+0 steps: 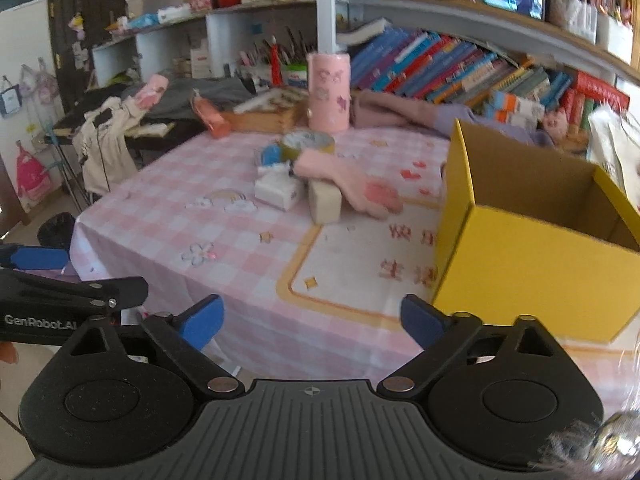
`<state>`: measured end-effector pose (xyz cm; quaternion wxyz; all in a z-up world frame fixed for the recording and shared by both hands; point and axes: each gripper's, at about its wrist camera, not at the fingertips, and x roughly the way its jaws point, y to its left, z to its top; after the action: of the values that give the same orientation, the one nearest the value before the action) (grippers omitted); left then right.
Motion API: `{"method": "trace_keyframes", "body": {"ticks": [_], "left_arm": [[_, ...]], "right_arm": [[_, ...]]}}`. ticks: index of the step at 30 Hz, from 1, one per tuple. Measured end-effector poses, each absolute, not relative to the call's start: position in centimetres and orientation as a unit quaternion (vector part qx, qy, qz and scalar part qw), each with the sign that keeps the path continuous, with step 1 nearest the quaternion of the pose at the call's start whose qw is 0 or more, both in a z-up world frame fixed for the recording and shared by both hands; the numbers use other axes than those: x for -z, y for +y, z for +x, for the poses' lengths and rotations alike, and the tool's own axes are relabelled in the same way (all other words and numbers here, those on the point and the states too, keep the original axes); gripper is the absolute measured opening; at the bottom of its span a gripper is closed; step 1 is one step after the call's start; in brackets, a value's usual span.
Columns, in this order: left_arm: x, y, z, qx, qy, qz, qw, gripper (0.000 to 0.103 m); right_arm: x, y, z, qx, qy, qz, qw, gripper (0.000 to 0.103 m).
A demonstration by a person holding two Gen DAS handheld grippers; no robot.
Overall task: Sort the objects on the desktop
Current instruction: 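Move both tools toward the white adapter and pink sock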
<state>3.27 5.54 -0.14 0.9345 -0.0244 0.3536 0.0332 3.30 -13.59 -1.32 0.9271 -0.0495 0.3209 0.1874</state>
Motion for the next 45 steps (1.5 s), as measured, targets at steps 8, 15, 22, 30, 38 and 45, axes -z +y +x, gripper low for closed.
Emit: {"method": "trace_keyframes", "body": {"ticks": [8, 15, 22, 30, 38, 45], "left_arm": [[-0.6, 6.4, 4.2, -0.035, 0.337, -0.015, 0.941, 0.103], [-1.0, 7.5, 5.1, -0.042, 0.330, 0.007, 0.943, 0.103], [-0.6, 9.1, 7.3, -0.048, 0.341, -0.008, 0.939, 0.103], [0.3, 9.6, 10.3, -0.030, 0.356, -0.005, 0.934, 0.102], [0.8, 9.4, 13.7, 0.009, 0.358, 0.010, 0.934, 0.102], [1.4, 8.5, 16.8, 0.040, 0.362, 0.033, 0.931, 0.102]], "right_arm": [[1.4, -12.4, 4.5, -0.184, 0.290, -0.038, 0.938, 0.082], [1.7, -10.5, 6.5, -0.184, 0.279, -0.032, 0.942, 0.079], [1.8, -9.4, 8.9, -0.175, 0.283, -0.041, 0.942, 0.077], [1.9, -8.5, 12.1, -0.166, 0.293, -0.045, 0.941, 0.073], [1.9, -7.9, 17.3, -0.146, 0.317, -0.060, 0.935, 0.073], [2.8, -7.2, 21.2, -0.143, 0.346, -0.076, 0.924, 0.073]]}}
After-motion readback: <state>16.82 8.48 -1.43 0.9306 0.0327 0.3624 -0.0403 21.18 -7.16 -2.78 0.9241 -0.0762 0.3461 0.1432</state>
